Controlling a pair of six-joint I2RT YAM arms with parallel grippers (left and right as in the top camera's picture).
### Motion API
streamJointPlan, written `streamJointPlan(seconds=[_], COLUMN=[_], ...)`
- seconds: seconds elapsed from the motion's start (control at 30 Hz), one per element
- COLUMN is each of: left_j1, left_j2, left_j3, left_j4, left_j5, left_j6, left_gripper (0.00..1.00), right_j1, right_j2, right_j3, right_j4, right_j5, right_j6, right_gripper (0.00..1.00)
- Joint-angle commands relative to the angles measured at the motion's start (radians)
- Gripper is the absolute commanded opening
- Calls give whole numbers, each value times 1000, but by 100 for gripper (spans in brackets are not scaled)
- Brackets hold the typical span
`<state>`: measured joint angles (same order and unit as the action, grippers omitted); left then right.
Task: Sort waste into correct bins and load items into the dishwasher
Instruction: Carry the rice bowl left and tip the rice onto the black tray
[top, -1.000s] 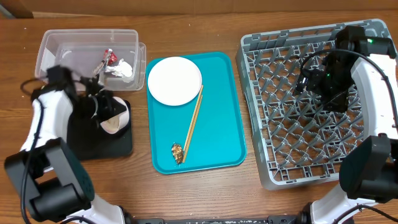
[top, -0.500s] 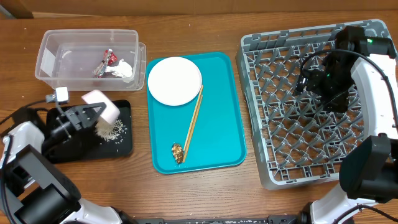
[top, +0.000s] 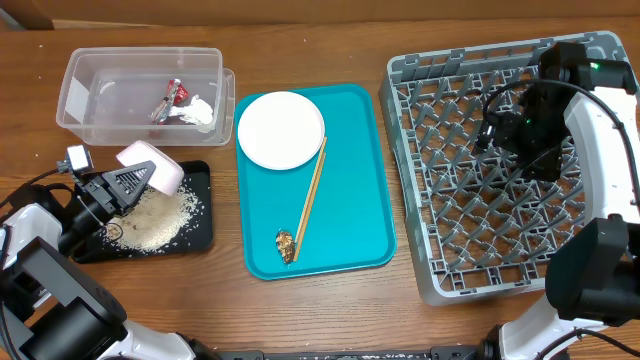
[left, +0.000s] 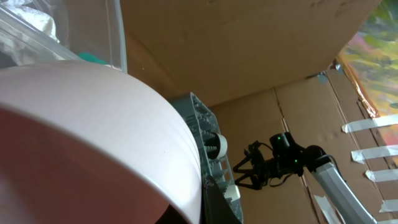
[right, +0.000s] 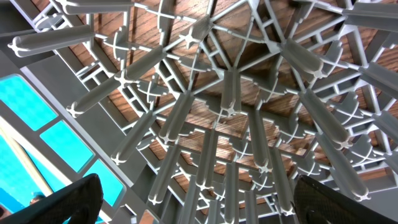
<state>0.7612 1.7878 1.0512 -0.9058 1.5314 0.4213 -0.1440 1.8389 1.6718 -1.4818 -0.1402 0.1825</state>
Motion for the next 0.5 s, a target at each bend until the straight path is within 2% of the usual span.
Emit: streamJointPlan(seconds=[0.0, 0.33, 0.47], left_j1=[4, 4, -6], left_j2=[-26, -26, -26], left_j3=[-8, -8, -8], left_j4=[-1, -1, -4], left_j5=[37, 36, -13], left_j6=[-3, -3, -34], left_gripper=[4, 4, 4], right_j1=[-3, -3, -3], right_j2=[-37, -37, -37], right_j3=[12, 12, 12], right_j4=[3, 8, 10], right_j5=[12, 12, 12], right_j6=[-3, -3, -3], right_gripper=[100, 100, 100])
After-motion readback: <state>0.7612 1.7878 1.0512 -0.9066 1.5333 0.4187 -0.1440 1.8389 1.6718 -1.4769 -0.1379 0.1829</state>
